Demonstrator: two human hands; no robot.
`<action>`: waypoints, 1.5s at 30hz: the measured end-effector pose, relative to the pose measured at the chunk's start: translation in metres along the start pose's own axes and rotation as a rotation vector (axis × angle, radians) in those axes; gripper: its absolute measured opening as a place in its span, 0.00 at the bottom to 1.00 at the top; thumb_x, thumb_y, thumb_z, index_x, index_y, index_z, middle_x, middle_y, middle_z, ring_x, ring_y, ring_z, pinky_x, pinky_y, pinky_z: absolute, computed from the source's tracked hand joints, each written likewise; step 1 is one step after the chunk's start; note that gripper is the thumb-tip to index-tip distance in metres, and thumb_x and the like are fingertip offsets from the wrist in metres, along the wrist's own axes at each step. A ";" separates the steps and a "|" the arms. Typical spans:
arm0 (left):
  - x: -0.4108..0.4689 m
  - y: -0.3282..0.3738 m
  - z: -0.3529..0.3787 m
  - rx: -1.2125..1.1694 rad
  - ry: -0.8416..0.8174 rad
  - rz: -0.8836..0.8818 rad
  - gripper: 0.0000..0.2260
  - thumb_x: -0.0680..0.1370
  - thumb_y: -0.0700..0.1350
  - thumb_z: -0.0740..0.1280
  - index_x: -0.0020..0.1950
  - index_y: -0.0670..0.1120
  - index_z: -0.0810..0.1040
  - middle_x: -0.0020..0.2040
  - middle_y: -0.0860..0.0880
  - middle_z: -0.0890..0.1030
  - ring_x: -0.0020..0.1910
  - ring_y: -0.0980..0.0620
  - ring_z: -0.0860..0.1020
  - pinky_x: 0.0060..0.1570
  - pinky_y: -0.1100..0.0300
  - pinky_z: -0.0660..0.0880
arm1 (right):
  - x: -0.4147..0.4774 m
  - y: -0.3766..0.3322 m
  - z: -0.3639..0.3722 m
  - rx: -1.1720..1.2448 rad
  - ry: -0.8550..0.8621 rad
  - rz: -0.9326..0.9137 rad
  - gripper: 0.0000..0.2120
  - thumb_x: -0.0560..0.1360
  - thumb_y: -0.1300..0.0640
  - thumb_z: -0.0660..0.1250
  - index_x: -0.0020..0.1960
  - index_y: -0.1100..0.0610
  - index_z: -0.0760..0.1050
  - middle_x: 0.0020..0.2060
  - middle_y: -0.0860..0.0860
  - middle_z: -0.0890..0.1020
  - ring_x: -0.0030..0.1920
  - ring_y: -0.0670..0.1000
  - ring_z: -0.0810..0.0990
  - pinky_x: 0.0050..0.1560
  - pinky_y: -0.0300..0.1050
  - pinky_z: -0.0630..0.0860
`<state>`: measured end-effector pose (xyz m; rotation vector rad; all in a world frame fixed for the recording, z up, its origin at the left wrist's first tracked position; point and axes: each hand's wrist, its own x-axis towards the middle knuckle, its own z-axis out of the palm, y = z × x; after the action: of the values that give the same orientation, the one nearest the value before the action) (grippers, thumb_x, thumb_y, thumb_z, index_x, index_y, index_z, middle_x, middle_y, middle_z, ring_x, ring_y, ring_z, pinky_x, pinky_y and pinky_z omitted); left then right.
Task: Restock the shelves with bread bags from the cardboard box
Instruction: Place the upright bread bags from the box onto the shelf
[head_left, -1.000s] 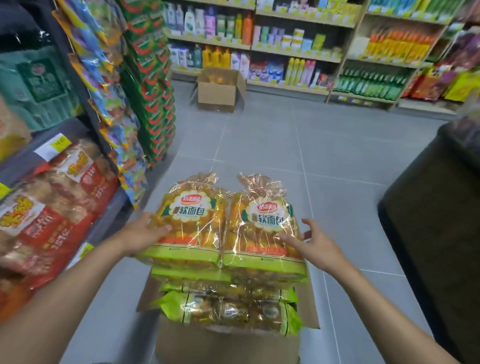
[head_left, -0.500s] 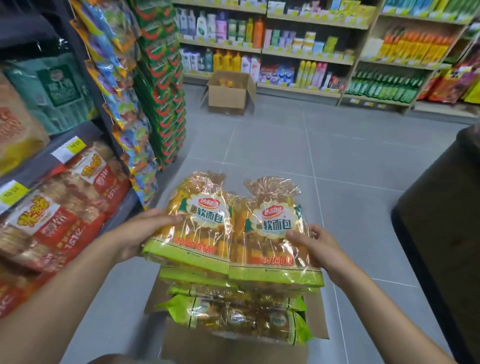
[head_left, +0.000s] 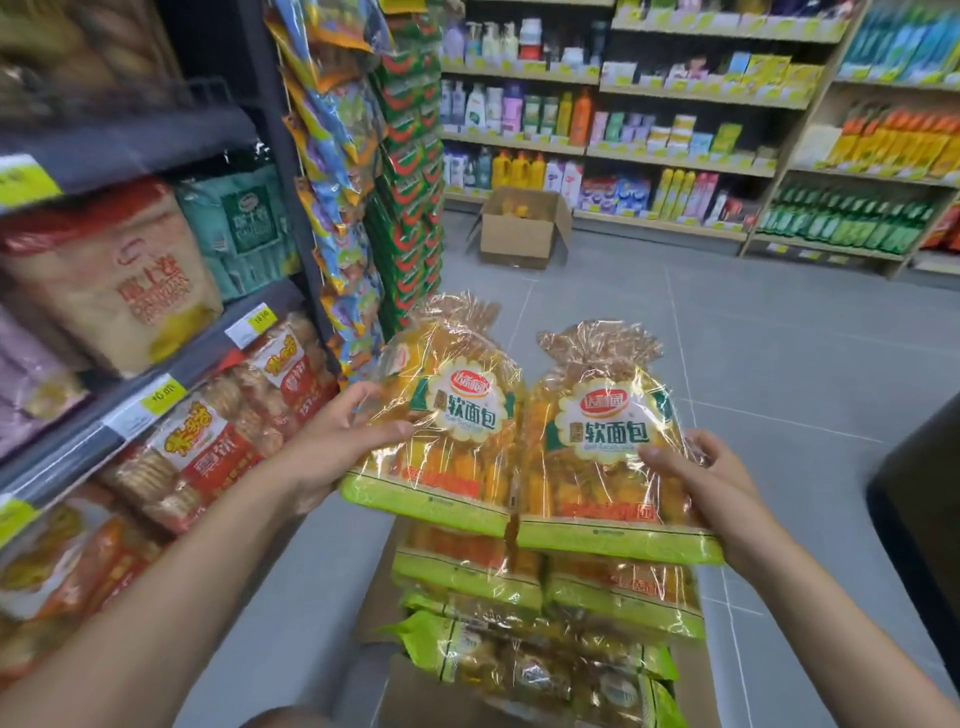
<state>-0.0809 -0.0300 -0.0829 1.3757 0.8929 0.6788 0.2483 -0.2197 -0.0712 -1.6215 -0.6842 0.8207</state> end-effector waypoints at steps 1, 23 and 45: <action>-0.004 0.008 -0.005 0.011 0.019 0.030 0.33 0.69 0.51 0.81 0.70 0.53 0.71 0.76 0.49 0.69 0.75 0.48 0.68 0.76 0.46 0.63 | 0.003 -0.010 0.005 0.005 -0.014 -0.023 0.09 0.75 0.62 0.73 0.48 0.53 0.74 0.40 0.50 0.82 0.26 0.42 0.82 0.24 0.34 0.74; -0.233 0.144 -0.177 0.044 0.790 0.548 0.15 0.76 0.41 0.73 0.56 0.59 0.77 0.54 0.62 0.86 0.50 0.58 0.85 0.45 0.60 0.82 | -0.004 -0.214 0.278 0.111 -0.522 -0.603 0.23 0.70 0.50 0.79 0.61 0.54 0.75 0.54 0.49 0.83 0.55 0.50 0.83 0.56 0.47 0.79; -0.454 0.109 -0.234 0.003 1.338 0.594 0.30 0.62 0.59 0.79 0.63 0.59 0.78 0.66 0.54 0.81 0.59 0.43 0.83 0.64 0.32 0.74 | -0.136 -0.296 0.494 0.221 -1.131 -0.530 0.14 0.75 0.56 0.73 0.58 0.60 0.79 0.55 0.60 0.85 0.44 0.53 0.83 0.42 0.44 0.82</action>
<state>-0.5049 -0.2784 0.0929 1.0708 1.4747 2.1781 -0.2332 0.0139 0.1811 -0.5921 -1.6430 1.3187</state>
